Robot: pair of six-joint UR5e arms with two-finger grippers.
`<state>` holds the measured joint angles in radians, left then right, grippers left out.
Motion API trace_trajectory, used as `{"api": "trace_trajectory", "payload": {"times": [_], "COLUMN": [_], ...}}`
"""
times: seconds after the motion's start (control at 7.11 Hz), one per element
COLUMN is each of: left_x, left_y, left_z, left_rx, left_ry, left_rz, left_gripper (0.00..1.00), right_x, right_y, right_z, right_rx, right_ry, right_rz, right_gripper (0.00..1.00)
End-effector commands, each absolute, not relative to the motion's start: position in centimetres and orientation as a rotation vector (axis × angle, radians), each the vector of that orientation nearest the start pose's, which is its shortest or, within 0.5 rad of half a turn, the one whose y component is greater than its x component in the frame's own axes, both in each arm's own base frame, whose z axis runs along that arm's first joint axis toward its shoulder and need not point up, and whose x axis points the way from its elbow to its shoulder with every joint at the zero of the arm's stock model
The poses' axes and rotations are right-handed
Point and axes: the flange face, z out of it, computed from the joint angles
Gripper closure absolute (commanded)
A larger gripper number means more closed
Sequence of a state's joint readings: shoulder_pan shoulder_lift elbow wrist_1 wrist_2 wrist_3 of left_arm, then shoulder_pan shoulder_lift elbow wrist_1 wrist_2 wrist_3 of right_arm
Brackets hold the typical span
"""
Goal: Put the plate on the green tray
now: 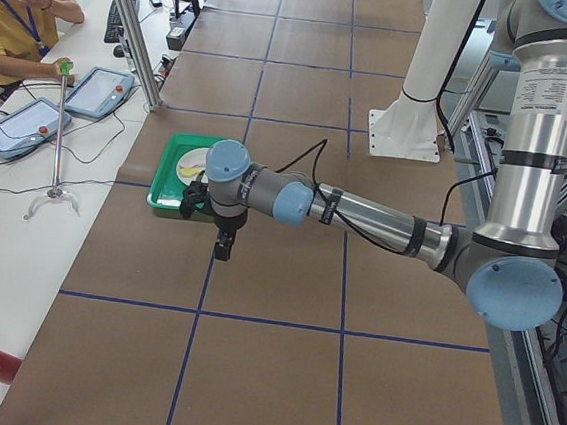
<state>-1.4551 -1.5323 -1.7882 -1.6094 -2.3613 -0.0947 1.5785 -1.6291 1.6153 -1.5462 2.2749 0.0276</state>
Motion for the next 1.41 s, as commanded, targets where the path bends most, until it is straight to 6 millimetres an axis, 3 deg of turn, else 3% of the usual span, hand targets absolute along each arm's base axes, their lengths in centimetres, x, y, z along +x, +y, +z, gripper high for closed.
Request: {"api": "trace_trajectory", "payload": {"times": [0.0,0.42,1.27], "left_x": [-5.63,-6.53,-6.58], "left_y": [-42.55,-41.67,-42.59], "left_z": [62.94,63.66,63.38], "left_rx": [0.097,0.090,0.104], "left_ry": [0.773,0.774,0.776], "left_rz": [0.153,0.127,0.127], "left_gripper": [0.00,0.00,0.00], "right_x": [7.24,7.24,7.24], "right_y": [-46.73,-46.74,-46.74], "right_z": [66.72,66.70,66.70], "right_rx": [0.002,0.003,0.003], "right_ry": [-0.704,-0.704,-0.704], "right_rz": [0.031,0.030,0.030], "right_gripper": [0.00,0.00,0.00]}}
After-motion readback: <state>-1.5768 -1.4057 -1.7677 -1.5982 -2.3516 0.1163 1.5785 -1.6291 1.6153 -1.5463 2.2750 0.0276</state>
